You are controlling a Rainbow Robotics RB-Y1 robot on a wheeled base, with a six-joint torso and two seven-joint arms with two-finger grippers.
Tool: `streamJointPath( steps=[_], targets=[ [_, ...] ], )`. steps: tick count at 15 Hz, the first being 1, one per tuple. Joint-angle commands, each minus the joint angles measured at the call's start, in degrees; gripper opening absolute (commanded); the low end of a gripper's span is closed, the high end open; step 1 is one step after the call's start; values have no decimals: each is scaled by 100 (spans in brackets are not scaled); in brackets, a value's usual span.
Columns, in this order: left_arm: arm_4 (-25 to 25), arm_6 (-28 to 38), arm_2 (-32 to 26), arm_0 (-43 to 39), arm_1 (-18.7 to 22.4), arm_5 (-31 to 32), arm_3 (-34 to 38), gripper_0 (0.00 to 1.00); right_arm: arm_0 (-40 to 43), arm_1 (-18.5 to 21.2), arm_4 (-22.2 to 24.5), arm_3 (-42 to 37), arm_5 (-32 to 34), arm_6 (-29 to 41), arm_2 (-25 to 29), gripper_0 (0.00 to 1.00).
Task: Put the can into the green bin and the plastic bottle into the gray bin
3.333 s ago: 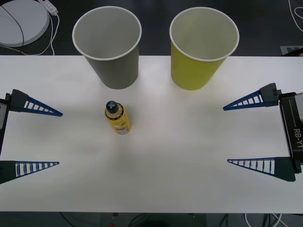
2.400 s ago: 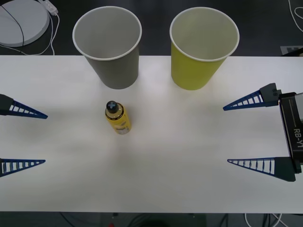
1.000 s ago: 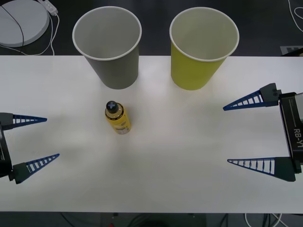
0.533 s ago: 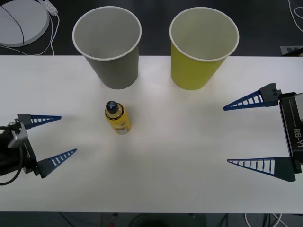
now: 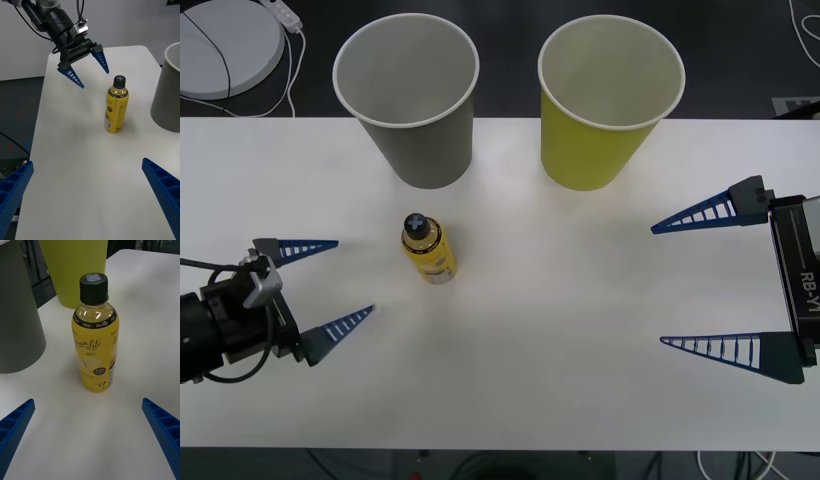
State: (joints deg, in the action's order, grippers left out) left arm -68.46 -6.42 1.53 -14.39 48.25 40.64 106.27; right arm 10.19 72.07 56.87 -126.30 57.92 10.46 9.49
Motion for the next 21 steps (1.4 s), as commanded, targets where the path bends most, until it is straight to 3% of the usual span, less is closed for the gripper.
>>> streamJointPath(
  steps=[1, 9, 14, 21],
  targets=[
    [-168, 79, 199, 130, -149, -223, -19, 100, 0, 0, -1, 0, 0, 0, 0, 100],
    [-783, 492, 445, 560, -729, -443, -159, 100, 0, 0, -1, 0, 0, 0, 0, 100],
    [-827, 528, 691, 903, -905, -531, -414, 100, 0, 0, -1, 0, 0, 0, 0, 100],
    [-1266, 782, 893, 1088, -1239, -610, -423, 100, 0, 0, -1, 0, 0, 0, 0, 100]
  ],
)
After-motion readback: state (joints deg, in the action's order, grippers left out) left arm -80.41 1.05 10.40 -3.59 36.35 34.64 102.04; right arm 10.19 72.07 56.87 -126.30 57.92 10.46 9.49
